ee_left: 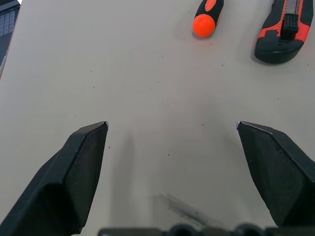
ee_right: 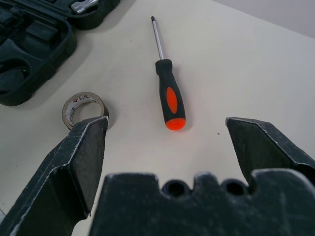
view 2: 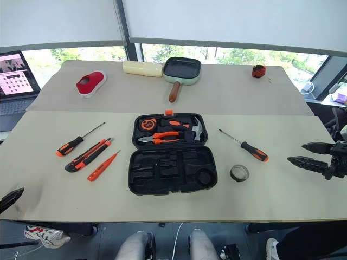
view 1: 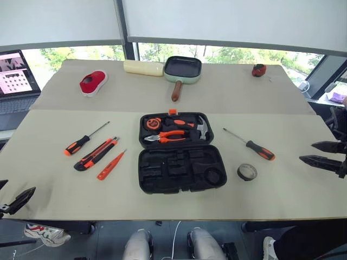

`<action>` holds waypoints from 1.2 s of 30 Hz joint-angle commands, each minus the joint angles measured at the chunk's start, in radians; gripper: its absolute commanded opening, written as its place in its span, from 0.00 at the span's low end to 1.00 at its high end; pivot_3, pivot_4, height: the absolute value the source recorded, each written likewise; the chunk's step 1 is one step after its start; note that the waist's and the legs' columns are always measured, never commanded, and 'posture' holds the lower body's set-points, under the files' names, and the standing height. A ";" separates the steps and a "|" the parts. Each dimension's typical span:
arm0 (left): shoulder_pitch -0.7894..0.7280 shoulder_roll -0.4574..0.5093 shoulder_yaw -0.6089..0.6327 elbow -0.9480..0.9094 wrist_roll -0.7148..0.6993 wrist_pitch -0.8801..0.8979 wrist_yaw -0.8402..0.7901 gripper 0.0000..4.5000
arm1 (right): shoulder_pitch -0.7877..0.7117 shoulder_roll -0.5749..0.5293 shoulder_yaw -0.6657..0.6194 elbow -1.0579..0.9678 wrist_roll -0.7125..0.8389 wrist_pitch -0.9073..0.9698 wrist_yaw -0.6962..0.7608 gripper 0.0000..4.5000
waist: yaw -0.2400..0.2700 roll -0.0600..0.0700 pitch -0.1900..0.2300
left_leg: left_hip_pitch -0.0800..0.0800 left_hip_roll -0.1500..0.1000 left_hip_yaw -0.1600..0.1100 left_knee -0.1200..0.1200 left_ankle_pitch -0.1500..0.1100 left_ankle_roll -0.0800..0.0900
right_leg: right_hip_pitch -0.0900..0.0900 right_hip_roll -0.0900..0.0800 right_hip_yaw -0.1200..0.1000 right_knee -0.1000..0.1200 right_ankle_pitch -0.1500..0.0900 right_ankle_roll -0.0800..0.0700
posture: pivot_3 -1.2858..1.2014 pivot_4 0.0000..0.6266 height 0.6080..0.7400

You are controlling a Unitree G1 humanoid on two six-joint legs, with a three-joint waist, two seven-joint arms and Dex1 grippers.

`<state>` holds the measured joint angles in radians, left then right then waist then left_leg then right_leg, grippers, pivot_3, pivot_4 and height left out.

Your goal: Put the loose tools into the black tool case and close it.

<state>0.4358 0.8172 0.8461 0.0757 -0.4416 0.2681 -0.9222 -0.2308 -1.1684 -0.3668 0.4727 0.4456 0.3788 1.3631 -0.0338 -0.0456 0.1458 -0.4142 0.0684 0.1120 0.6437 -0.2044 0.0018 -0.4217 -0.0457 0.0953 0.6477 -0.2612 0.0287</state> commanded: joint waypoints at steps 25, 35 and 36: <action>-1.107 0.158 -0.766 0.760 0.294 -0.031 -0.177 1.00 | -0.104 0.180 0.051 -0.948 0.361 0.316 -0.315 0.99 | 0.022 0.000 0.001 | -0.010 -0.001 -0.002 0.003 0.000 0.000 | -0.005 0.003 -0.001 0.002 0.002 0.002 | 0.52 0.24 1.00; -1.252 0.089 -0.870 1.029 0.437 -0.167 -0.184 0.60 | -0.102 0.189 0.052 -0.994 0.390 0.319 -0.346 1.00 | 0.031 -0.001 0.001 | -0.012 -0.001 -0.005 0.009 0.000 0.001 | -0.004 0.003 -0.004 0.003 0.002 0.003 | 0.52 0.24 1.00; -1.255 0.088 -0.871 1.040 0.444 -0.171 -0.178 0.50 | -0.096 0.189 0.049 -0.995 0.388 0.318 -0.348 1.00 | 0.031 -0.001 0.001 | -0.012 -0.001 -0.005 0.009 0.000 0.001 | -0.004 0.003 -0.004 0.003 0.002 0.003 | 0.52 0.24 1.00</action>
<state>-0.8129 0.9027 -0.0157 1.0883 -0.0279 0.1099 -1.1114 -0.3298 -0.9754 -0.2844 -0.5016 0.8104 0.7024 1.0213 -0.0024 -0.0463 0.1467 -0.4261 0.0675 0.1067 0.6536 -0.2048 0.0029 -0.4251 -0.0430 0.0913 0.6519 -0.2587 0.0321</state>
